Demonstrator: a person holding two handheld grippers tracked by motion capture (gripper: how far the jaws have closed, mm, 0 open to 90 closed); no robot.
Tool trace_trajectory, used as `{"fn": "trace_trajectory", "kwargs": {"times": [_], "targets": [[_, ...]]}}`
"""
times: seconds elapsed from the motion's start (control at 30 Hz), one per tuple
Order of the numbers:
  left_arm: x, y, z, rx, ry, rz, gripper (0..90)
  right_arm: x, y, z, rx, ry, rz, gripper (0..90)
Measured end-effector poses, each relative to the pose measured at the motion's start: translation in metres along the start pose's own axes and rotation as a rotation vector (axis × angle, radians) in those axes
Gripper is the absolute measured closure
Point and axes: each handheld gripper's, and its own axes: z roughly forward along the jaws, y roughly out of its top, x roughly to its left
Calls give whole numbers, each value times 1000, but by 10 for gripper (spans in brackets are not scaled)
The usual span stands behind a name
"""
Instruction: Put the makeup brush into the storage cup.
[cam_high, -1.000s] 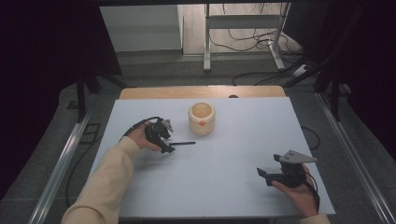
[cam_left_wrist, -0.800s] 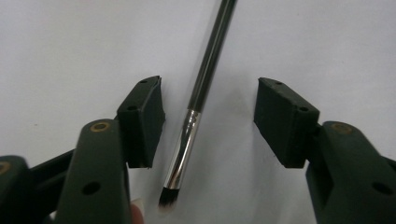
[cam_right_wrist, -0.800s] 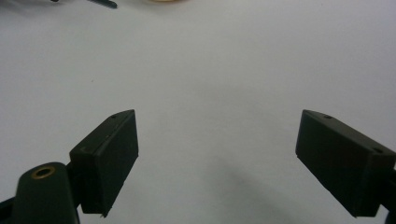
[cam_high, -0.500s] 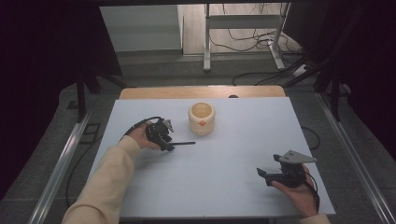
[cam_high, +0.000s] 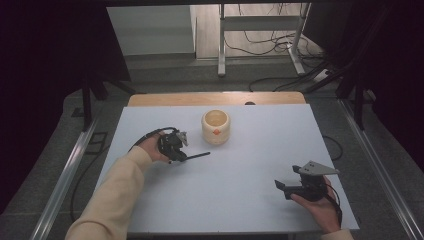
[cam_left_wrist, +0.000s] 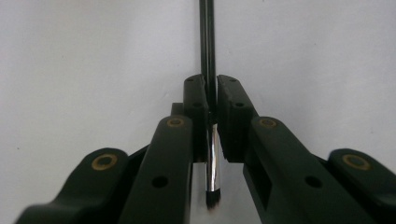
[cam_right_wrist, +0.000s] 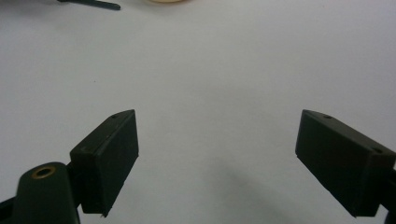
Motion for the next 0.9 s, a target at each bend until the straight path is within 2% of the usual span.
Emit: {"fn": "trace_trajectory", "kwargs": {"times": [0.3, 0.37, 0.5, 0.63, 0.9], "targets": [[-2, 2, -1, 12, 15, 17, 838, 0, 0, -1, -4, -1, 1, 136], [-2, 2, -3, 18, 30, 20, 838, 0, 0, -1, -5, -1, 1, 136], [-3, -1, -13, -18, 45, 10, 838, 0, 0, -1, -5, -2, 1, 137], [-5, -4, -25, -46, 83, -1, 839, 0, 0, -1, -5, -3, 1, 137], [-16, -6, -42, -67, 118, 5, 838, 1, 1, 0, -3, -5, 0, 137]]}}
